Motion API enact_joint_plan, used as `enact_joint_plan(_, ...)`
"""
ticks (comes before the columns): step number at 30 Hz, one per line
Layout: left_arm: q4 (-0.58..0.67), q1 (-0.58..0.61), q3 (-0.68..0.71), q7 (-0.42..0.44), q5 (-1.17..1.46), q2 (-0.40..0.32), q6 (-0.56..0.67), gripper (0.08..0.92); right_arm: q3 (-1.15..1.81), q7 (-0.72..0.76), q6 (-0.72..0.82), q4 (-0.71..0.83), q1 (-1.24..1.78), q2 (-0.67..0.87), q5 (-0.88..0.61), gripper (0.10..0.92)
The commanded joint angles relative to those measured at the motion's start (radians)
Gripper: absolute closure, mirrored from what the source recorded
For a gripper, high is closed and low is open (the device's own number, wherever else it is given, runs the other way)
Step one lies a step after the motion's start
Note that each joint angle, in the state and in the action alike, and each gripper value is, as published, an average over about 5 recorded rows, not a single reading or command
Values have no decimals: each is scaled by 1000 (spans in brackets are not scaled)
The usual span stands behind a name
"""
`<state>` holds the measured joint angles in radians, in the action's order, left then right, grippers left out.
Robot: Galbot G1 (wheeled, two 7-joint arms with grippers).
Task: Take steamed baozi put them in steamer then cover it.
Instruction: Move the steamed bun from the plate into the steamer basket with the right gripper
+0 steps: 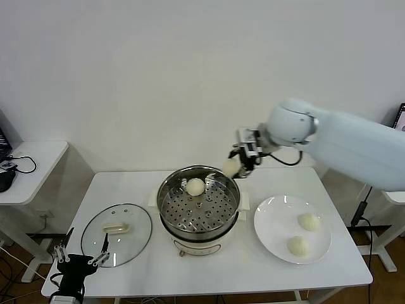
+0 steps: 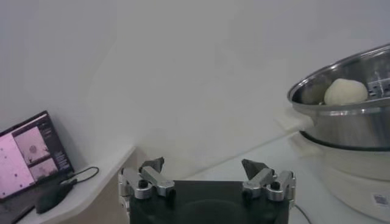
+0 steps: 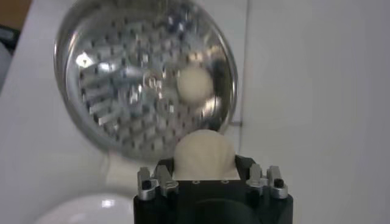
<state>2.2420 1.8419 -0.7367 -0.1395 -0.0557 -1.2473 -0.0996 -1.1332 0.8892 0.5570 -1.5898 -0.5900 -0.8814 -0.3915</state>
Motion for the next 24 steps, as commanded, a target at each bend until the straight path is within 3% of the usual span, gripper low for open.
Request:
enact_joint_plan(1, -3, 0, -24, 0, 3, -1, 0, 177, -43, -90, 93, 106, 18, -305, -148, 389)
enact_joint_plan(9, 8, 3, -30, -1, -1, -9, 1, 177, -48, -117, 125, 210, 122, -420, -131, 389)
enact_joint_plan(24, 7, 3, -29, -3, 1, -18, 4, 177, -71, -128, 130, 281, 189, -473, -96, 389)
